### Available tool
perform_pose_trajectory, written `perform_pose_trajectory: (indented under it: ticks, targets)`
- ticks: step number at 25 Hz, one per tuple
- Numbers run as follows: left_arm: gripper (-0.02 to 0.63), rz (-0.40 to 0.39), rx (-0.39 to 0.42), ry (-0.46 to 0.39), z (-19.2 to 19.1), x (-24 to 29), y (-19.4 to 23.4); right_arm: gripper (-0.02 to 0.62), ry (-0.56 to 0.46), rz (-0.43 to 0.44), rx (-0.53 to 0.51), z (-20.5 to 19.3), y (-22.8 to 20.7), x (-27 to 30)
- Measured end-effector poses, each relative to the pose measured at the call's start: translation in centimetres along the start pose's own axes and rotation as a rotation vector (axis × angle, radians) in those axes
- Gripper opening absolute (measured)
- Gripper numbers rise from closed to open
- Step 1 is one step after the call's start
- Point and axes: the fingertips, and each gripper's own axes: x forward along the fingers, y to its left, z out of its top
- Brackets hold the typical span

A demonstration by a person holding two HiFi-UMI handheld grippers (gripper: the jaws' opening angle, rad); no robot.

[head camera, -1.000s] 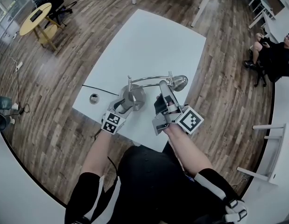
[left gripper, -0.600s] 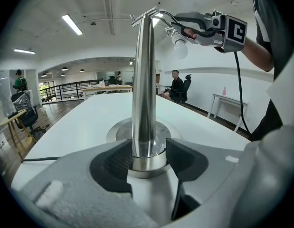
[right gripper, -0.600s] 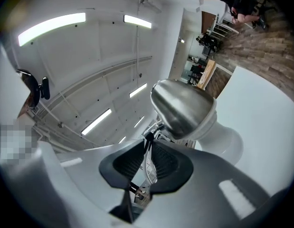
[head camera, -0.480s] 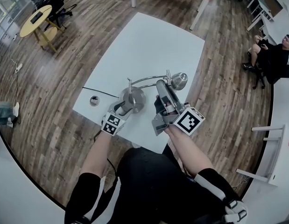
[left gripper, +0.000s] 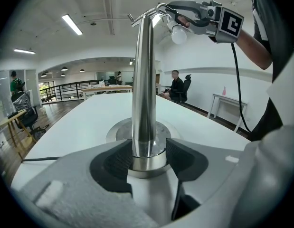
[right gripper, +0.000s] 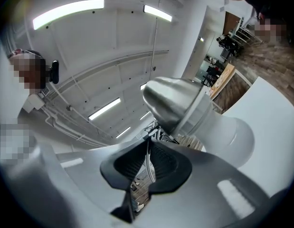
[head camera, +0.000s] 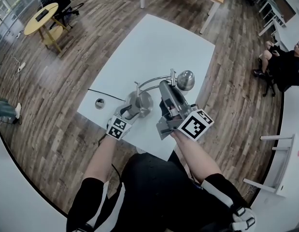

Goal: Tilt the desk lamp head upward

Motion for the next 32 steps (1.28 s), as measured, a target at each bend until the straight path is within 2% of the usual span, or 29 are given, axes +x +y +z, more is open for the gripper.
perform_pose_trajectory:
  ticks: [13,32]
  targets:
    - [0.227,-0.005,-0.002,0.008,0.0,0.1,0.1,0.031,0.042,0.023,-0.108,-0.2,1.6,1.3]
    - [0.227,-0.002,-0.005,-0.005,0.0,0.1,0.2,0.031,0.081,0.041,-0.326,-1.4,4.3,3.4]
